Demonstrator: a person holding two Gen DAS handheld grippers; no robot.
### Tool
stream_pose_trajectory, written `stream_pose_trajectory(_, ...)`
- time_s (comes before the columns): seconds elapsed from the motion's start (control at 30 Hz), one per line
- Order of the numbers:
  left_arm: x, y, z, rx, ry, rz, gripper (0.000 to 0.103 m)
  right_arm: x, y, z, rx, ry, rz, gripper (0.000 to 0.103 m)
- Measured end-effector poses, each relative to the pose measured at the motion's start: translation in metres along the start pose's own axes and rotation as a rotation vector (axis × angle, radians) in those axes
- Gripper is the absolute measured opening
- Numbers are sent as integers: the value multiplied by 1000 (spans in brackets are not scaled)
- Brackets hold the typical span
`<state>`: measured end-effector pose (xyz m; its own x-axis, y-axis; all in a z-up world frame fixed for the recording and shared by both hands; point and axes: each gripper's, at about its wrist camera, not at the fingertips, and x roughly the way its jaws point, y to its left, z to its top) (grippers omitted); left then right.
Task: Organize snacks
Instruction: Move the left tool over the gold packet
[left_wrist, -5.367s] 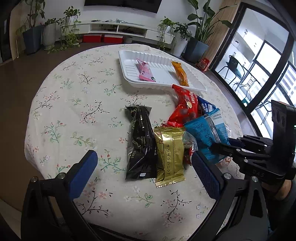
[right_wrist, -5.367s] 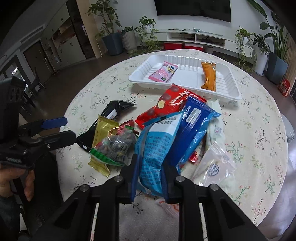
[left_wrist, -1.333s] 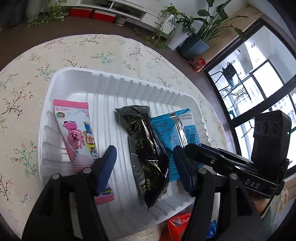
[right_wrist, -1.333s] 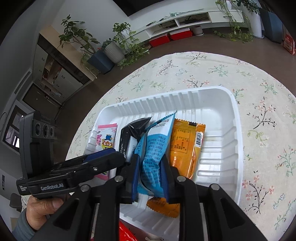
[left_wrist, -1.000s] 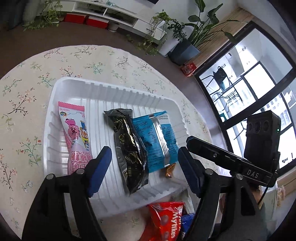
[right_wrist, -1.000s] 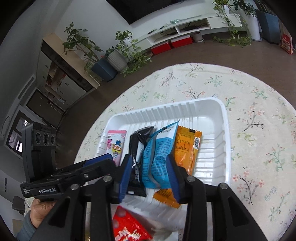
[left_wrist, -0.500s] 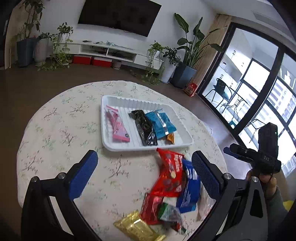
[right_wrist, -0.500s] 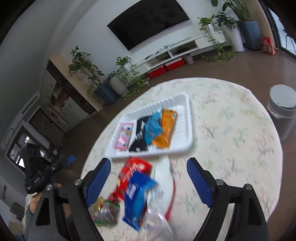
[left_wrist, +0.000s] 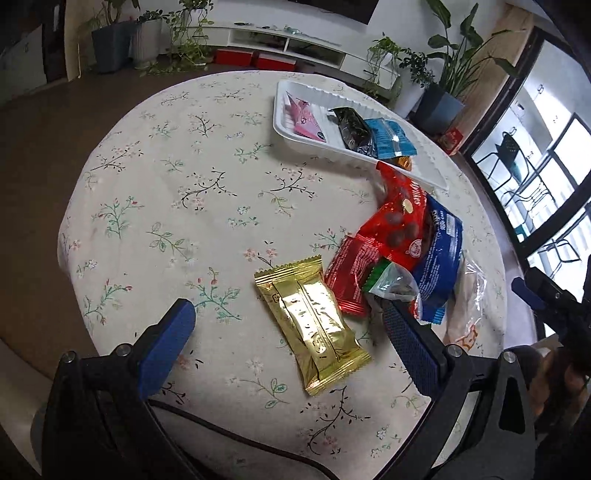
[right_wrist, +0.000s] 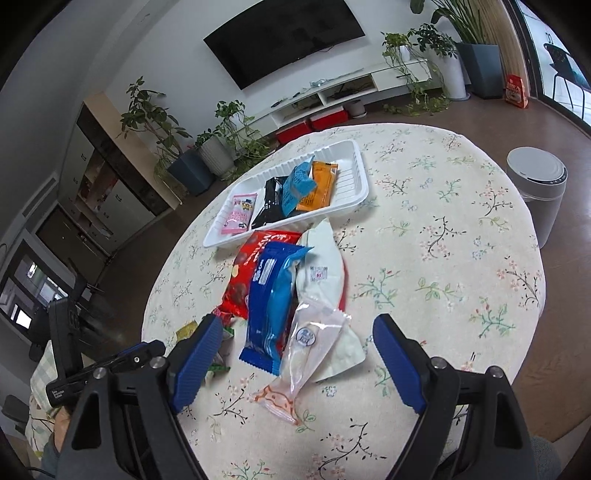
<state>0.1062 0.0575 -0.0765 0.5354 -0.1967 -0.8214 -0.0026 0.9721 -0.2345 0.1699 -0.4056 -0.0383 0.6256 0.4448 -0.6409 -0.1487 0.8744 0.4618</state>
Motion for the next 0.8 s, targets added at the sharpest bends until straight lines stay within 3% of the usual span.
stream_pose_trajectory(0.2, 26, -9, -1, 30, 61, 80, 102, 1, 6, -11, -16, 9, -12, 86)
stream_pose_trajectory(0.43, 43, -14, -2, 76, 74, 87, 101, 5, 13, -17, -37, 26, -35, 86)
stream_pose_trajectory(0.47, 43, -13, -2, 80, 70, 82, 99, 5, 14, -18, -41, 29, -42, 86)
stream_pose_trajectory(0.6, 36, -3, 0, 86, 52, 75, 70, 6, 22, -24, -71, 36, -75, 86)
stream_pose_trajectory(0.67, 35, 3, 2, 81, 52, 60, 61, 7, 25, -28, -83, 43, -88, 86)
stream_pose_trajectory(0.8, 36, 4, 9, 111, 70, 45, 57, 8, 29, -35, -86, 54, -109, 83)
